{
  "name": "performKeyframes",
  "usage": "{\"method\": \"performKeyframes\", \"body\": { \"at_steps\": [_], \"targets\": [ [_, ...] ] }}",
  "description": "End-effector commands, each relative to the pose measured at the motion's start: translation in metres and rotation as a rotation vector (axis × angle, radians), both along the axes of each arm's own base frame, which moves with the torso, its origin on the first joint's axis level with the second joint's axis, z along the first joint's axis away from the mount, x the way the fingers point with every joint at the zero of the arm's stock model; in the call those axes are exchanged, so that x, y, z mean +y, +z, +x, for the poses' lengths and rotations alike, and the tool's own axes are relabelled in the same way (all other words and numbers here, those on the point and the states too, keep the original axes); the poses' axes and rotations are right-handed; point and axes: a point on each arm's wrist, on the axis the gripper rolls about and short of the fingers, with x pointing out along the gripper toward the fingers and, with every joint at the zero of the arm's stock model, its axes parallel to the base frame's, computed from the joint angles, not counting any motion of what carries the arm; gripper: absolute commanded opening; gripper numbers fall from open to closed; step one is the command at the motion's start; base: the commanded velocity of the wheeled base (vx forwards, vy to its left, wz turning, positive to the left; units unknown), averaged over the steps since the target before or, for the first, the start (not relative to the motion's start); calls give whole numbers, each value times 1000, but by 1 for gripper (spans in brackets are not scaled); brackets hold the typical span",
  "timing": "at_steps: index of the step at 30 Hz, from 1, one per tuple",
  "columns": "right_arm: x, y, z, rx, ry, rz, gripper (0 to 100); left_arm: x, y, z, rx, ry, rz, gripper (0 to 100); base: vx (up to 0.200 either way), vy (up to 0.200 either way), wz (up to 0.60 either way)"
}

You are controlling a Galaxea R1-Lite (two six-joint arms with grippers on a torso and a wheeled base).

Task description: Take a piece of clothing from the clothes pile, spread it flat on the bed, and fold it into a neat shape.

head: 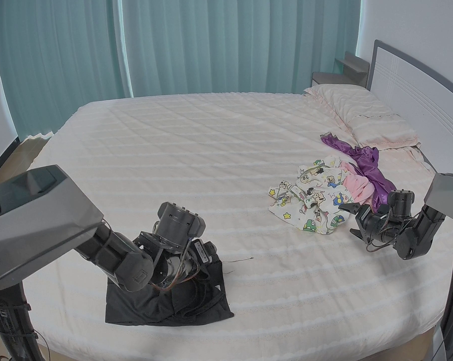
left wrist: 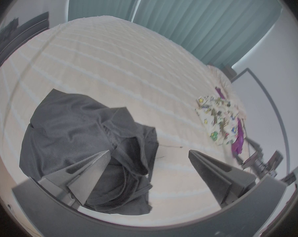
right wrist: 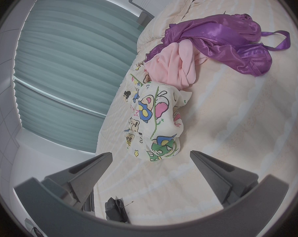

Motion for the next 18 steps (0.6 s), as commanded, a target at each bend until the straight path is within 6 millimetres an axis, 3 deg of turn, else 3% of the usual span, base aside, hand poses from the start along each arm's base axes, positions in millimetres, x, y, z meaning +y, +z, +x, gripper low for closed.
{"method": "performKeyframes", "body": {
  "at_steps": [1,2,4,11,18],
  "targets": [
    [0,-1,0,2,1,0,100,4,39,-8,-80,18,-97,100,0,0,0],
    [0,-1,0,2,1,0,100,11,54,-12,-95,24,-145,100,0,0,0],
    [0,-1,0,3,1,0,100,18,58,-19,-79,20,-170,100,0,0,0],
    [4,-2,-3,12,12,-1,100,59,31,-42,51,102,-178,100,0,0,0],
    [10,-4,-7,26,26,-1,100,77,12,-62,53,174,-265,100,-200,0,0]
  ]
}}
